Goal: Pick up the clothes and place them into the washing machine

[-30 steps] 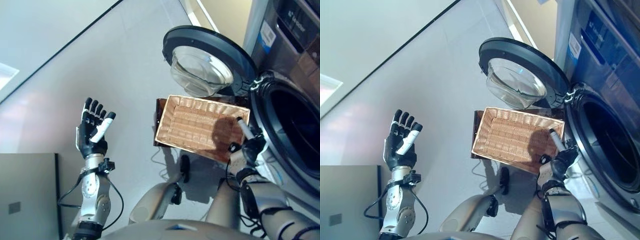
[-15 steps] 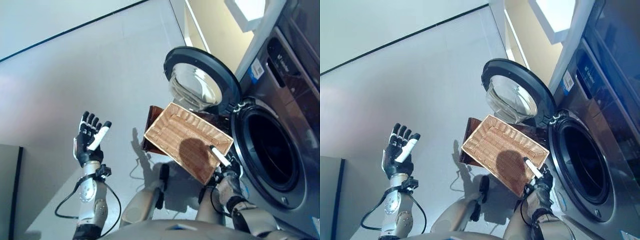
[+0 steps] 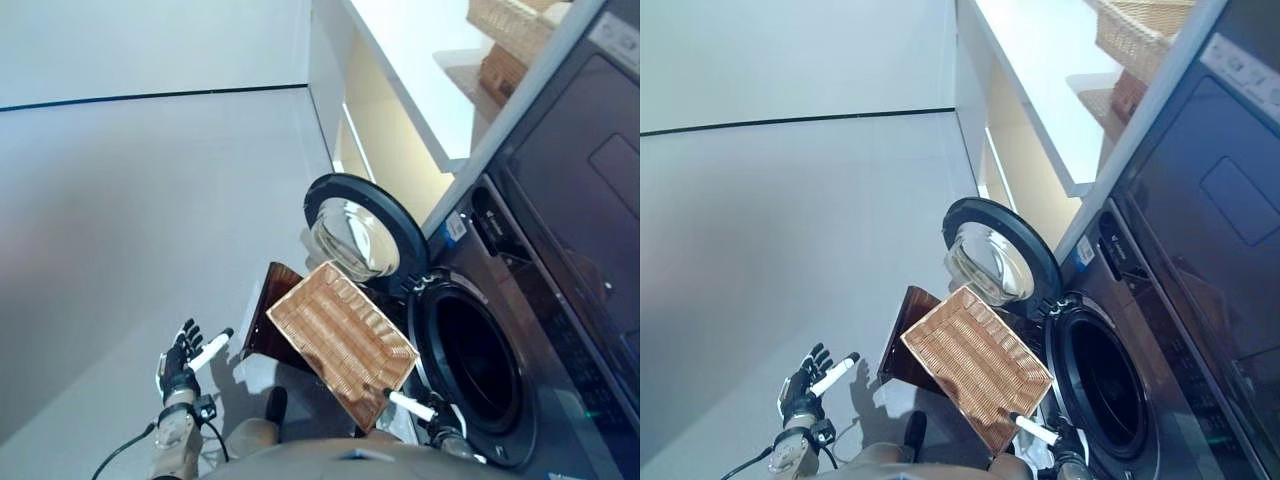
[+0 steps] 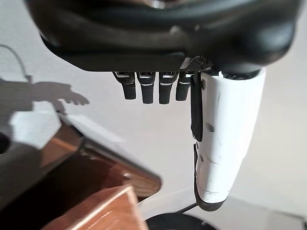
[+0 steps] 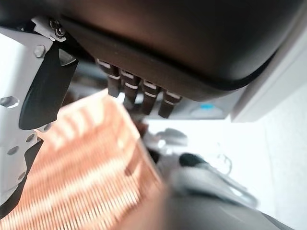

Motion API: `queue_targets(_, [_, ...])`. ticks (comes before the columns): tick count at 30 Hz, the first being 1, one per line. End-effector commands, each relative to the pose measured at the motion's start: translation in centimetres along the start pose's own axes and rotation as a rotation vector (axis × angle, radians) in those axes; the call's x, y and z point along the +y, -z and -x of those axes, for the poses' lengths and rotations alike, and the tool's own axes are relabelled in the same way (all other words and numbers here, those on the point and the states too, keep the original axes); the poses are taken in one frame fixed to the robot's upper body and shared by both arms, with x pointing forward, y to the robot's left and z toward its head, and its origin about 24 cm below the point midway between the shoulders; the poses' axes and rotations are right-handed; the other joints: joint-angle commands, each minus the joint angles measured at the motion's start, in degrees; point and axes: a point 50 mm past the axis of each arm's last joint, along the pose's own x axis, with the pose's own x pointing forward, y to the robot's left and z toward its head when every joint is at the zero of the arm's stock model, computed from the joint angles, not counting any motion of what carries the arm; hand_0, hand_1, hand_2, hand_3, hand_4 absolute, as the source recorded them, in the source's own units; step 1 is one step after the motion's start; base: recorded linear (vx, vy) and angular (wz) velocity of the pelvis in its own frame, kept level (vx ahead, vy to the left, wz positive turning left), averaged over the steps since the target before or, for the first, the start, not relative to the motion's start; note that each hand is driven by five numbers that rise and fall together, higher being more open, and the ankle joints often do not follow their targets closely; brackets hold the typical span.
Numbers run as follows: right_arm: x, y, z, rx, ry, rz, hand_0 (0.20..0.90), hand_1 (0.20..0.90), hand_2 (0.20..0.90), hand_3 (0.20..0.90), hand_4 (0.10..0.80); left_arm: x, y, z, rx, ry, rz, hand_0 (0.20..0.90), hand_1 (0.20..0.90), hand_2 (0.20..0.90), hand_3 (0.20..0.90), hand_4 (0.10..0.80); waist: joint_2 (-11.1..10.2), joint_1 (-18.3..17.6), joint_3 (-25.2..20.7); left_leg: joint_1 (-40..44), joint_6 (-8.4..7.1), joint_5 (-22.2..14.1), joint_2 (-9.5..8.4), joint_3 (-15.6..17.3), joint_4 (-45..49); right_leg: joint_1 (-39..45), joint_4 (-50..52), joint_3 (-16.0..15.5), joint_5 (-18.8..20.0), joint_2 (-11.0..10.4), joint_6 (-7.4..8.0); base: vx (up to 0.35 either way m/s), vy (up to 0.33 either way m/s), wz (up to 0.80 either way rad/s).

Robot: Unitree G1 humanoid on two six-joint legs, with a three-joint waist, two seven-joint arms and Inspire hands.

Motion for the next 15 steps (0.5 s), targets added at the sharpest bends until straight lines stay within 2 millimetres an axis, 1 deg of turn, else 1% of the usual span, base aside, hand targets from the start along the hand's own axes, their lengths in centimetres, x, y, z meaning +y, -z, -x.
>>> queue_targets(1, [-1.2,0.0,0.0,-0.025,0.008,0.176,0.900,0.900,0.900,0.900,0.800,0.2,-1.4,-0.8,-0.054,0.040,-0.085,0.900,0.900,0.900,0.900,0.800,-0.67,0.10,-3.16,0.24,-2.15,-5.97,-2.23,2.42,3.39,3.99,-6.91,-0.09,4.39,0.85,-1.52,0.024,-0.028,-0.16])
queue_targets(2, [-1.2,0.0,0.0,-0.025,0.008,0.176,0.900,0.900,0.900,0.900,0.800,0.2,-1.4,-0.8,-0.054,0.041,-0.085,0.900,0.900,0.900,0.900,0.800,-0.67,0.11,-3.15,0.26,-2.15,-5.97,-2.23,2.42,3.38,4.01,-6.92,-0.10,4.39,0.85,-1.52,0.022,-0.057,-0.16])
queue_targets(3, [-1.2,0.5,0.2,-0.009,-0.003,0.266,0.900,0.900,0.900,0.900,0.800,0.7,0.3,-0.7,0.043,0.048,-0.169,0.900,0.900,0.900,0.900,0.800,-0.40,-0.48,-4.05,1.52,-2.32,-5.96,-2.04,2.66,2.91,5.03,-7.66,0.25,4.70,0.94,-1.36,0.004,-0.073,-0.09])
queue_targets(4, [-1.4,1.1,0.3,0.018,-0.005,0.318,0.900,0.900,0.900,0.900,0.800,1.0,1.7,-0.3,0.119,0.060,-0.225,0.900,0.900,0.900,0.900,0.800,-0.03,-0.84,-4.79,2.65,-2.36,-5.92,-1.95,2.85,2.37,5.89,-8.42,0.60,4.99,0.87,-1.25,-0.001,-0.088,-0.05])
queue_targets(5, [-1.5,1.2,0.3,0.024,-0.002,0.324,0.900,0.900,0.900,0.900,0.800,1.1,2.3,-0.1,0.160,0.060,-0.251,0.900,0.900,0.900,0.900,0.800,0.29,-1.04,-5.05,3.24,-2.40,-5.82,-1.91,2.97,2.01,6.33,-8.72,0.81,5.15,0.85,-1.22,-0.011,-0.047,0.00])
queue_targets(6, [-1.5,1.2,0.3,0.024,-0.002,0.324,0.900,0.900,0.900,0.900,0.800,1.1,2.3,-0.1,0.160,0.060,-0.251,0.900,0.900,0.900,0.900,0.800,0.30,-1.03,-5.00,3.31,-2.40,-5.81,-1.90,2.97,1.98,6.39,-8.75,0.81,5.16,0.86,-1.23,-0.024,-0.044,-0.07])
queue_targets(7, [-1.7,1.5,0.4,0.030,0.003,0.314,0.900,0.900,0.900,0.900,0.800,1.2,3.3,0.3,0.216,0.067,-0.283,0.900,0.900,0.900,0.900,0.800,0.79,-1.61,-5.28,4.26,-2.47,-5.60,-1.73,3.28,1.52,6.92,-8.74,1.09,5.06,0.92,-1.33,-0.019,-0.029,-0.08])
queue_targets(8, [-1.7,1.5,0.4,0.030,0.003,0.314,0.900,0.900,0.900,0.900,0.800,1.2,3.3,0.3,0.216,0.067,-0.283,0.900,0.900,0.900,0.900,0.800,0.80,-1.60,-5.24,4.32,-2.47,-5.59,-1.73,3.27,1.49,6.97,-8.74,1.08,5.06,0.93,-1.33,-0.019,-0.063,-0.13])
queue_targets(9, [-2.1,2.2,0.6,0.055,0.010,0.309,0.900,0.900,0.900,0.900,0.800,1.5,4.3,0.8,0.266,0.071,-0.310,0.900,0.900,0.900,0.900,0.800,1.12,-2.17,-5.63,5.17,-2.62,-5.25,-1.46,3.36,0.81,7.68,-8.46,0.93,4.71,1.02,-1.41,0.001,-0.052,-0.12])
queue_targets(10, [-2.1,2.5,0.7,0.064,0.016,0.306,0.900,0.900,0.900,0.900,0.800,1.6,4.6,1.0,0.287,0.072,-0.315,0.900,0.900,0.900,0.900,0.800,1.20,-2.41,-5.78,5.60,-2.68,-5.12,-1.40,3.25,0.45,8.02,-8.38,0.84,4.53,1.14,-1.47,0.001,-0.052,-0.11])
queue_targets(15, [-3.0,2.9,0.8,0.095,0.064,0.264,0.900,0.900,0.900,0.900,0.800,1.9,5.5,1.5,0.340,0.070,-0.334,0.900,0.900,0.900,0.900,0.800,1.48,-3.29,-6.01,6.64,-2.71,-5.09,-1.03,2.82,0.35,9.17,-8.06,0.67,3.89,1.46,-1.76,0.000,-0.043,0.01])
